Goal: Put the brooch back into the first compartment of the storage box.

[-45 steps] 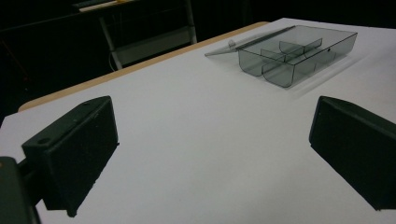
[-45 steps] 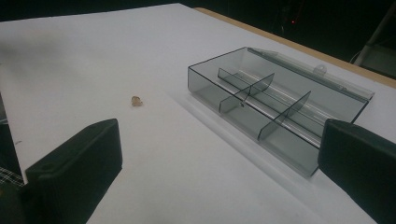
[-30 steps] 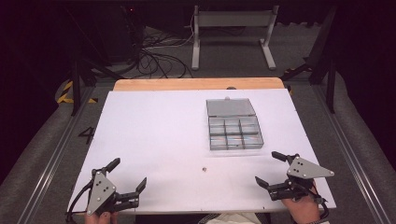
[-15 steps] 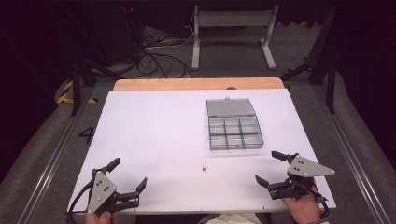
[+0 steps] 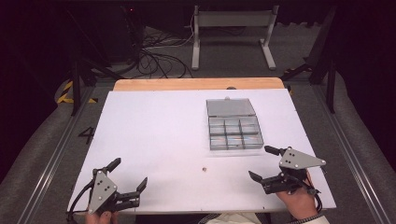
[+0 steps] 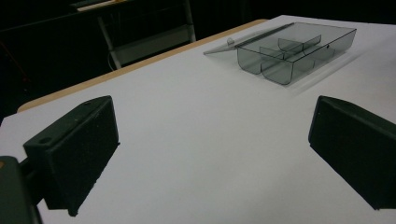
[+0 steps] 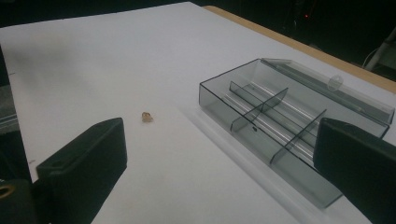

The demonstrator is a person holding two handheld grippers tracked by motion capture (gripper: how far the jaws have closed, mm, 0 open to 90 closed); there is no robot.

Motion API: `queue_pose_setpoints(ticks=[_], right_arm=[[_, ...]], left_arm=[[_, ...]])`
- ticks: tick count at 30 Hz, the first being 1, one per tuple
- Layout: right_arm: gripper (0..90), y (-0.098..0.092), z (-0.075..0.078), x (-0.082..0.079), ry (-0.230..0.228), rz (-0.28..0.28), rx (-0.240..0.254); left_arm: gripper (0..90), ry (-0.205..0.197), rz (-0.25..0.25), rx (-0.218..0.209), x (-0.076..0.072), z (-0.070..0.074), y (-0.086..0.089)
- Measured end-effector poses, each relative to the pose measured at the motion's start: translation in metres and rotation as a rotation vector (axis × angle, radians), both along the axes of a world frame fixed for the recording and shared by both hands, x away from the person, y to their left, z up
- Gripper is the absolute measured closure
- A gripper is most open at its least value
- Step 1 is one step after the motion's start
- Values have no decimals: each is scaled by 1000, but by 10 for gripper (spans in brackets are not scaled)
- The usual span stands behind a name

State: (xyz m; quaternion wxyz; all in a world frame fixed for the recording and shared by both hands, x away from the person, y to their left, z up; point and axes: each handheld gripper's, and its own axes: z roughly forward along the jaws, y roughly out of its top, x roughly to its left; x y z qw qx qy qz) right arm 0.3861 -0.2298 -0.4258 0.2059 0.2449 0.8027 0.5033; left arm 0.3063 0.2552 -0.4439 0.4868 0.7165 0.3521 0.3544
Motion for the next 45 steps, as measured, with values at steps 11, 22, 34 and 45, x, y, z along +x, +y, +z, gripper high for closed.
queue_pose_setpoints(ticks=[11, 22, 34, 45], right_arm=[[34, 25, 8, 8, 13, 52, -8], [34, 47, 12, 15, 8, 97, -21], [34, 65, 14, 20, 15, 128, -39], [34, 80, 15, 27, 22, 153, -51]], left_arm=[[23, 1, -3, 1, 0, 0, 0], [23, 4, -5, 1, 0, 0, 0], [23, -1, -5, 8, 1, 0, 0], [23, 2, -7, 4, 0, 0, 0]])
